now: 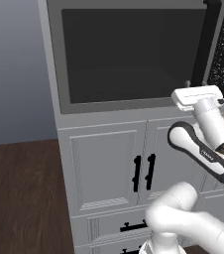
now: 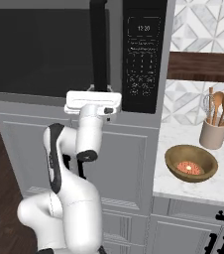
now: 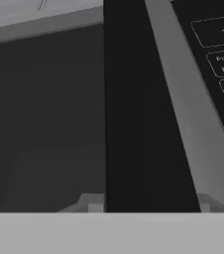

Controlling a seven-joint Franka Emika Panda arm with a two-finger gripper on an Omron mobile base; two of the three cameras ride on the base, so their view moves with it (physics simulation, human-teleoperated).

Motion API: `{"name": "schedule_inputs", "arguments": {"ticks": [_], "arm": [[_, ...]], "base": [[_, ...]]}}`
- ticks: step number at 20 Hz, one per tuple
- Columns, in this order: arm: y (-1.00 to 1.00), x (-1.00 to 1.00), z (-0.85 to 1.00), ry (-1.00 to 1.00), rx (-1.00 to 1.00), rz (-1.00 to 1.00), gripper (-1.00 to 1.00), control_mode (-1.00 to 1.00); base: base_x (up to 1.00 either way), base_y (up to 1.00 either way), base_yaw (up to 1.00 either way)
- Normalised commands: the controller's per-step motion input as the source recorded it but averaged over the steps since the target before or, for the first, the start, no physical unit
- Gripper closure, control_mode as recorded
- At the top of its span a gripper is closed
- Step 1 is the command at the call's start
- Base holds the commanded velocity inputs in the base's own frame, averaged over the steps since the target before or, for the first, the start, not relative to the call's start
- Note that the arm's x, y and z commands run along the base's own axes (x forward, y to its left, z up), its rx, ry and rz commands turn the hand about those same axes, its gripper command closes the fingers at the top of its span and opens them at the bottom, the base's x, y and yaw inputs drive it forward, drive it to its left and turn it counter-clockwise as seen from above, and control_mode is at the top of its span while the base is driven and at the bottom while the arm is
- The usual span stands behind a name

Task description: Open the microwave, place the bowl with waffle inside the microwave, then close the microwave door and turn it on.

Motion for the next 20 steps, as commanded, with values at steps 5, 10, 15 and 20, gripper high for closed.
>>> {"name": "schedule_inputs", "arguments": {"ticks": [5,10,15,20], "arm": [[0.30,-0.96,0.97,0.05,-0.16,0.13,1.00,-1.00],[0.04,-1.00,0.94,0.01,-0.26,0.06,1.00,-1.00],[0.00,-1.00,0.84,0.00,-0.32,0.00,1.00,-1.00],[0.00,-1.00,0.72,0.00,-0.47,0.01,1.00,-1.00]], "base": [[0.00,0.00,0.00],[0.00,0.00,0.00],[0.00,0.00,0.00],[0.00,0.00,0.00]]}}
